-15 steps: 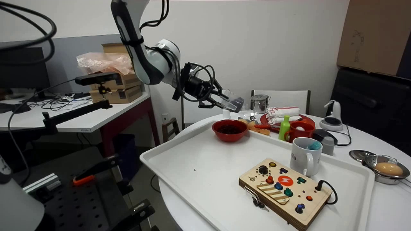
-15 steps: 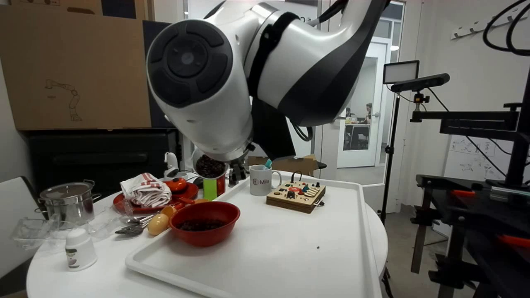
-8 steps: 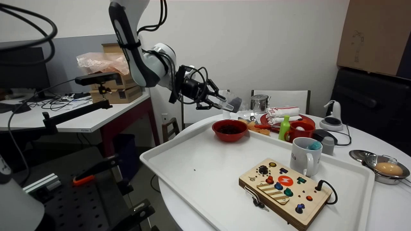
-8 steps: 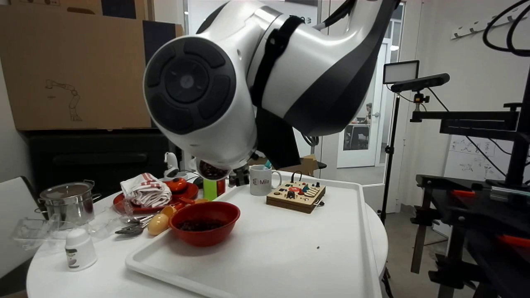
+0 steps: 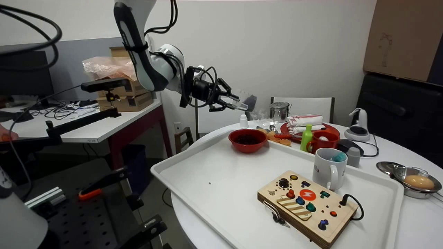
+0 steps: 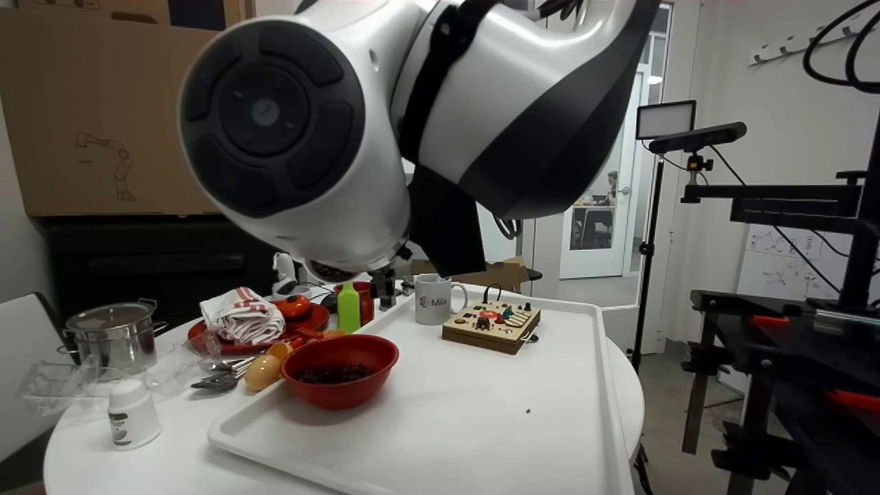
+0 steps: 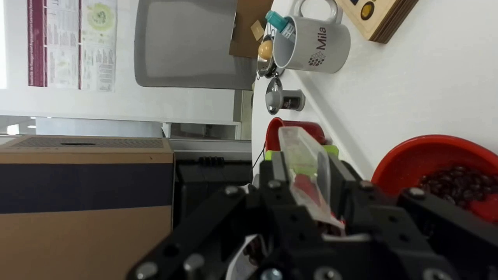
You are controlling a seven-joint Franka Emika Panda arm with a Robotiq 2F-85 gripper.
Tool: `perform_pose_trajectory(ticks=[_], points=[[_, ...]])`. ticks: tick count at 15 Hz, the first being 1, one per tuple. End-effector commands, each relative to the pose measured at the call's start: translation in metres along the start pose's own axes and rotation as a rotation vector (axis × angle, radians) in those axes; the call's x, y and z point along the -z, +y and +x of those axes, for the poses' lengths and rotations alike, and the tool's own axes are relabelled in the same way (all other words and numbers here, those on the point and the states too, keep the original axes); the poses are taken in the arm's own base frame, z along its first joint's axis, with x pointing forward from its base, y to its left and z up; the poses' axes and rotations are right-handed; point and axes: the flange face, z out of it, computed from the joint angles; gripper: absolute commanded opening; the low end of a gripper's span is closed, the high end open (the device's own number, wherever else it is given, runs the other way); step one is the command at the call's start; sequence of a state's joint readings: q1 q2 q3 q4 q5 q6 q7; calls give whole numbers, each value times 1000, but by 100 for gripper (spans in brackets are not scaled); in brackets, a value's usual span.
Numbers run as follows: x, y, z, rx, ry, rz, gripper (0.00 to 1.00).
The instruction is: Pour all the beans in the jar into the red bowl
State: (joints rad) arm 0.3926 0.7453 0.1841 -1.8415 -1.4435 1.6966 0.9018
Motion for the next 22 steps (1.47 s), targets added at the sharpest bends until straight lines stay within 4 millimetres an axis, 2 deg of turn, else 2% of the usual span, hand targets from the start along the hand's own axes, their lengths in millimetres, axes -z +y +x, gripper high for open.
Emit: perform_pose_trajectory(ticks=[1, 6, 8, 10, 13, 18, 22], points=[[31, -2, 14, -47, -30, -56, 7], [82, -11, 22, -68, -78, -99, 7], [94, -15, 24, -64, -98, -104, 7], [97, -20, 31, -70, -136, -47, 7], [90, -22, 44, -108, -186, 16, 7], [58, -19, 61, -153, -238, 38, 7], [36, -26, 65, -143, -282, 34, 7]])
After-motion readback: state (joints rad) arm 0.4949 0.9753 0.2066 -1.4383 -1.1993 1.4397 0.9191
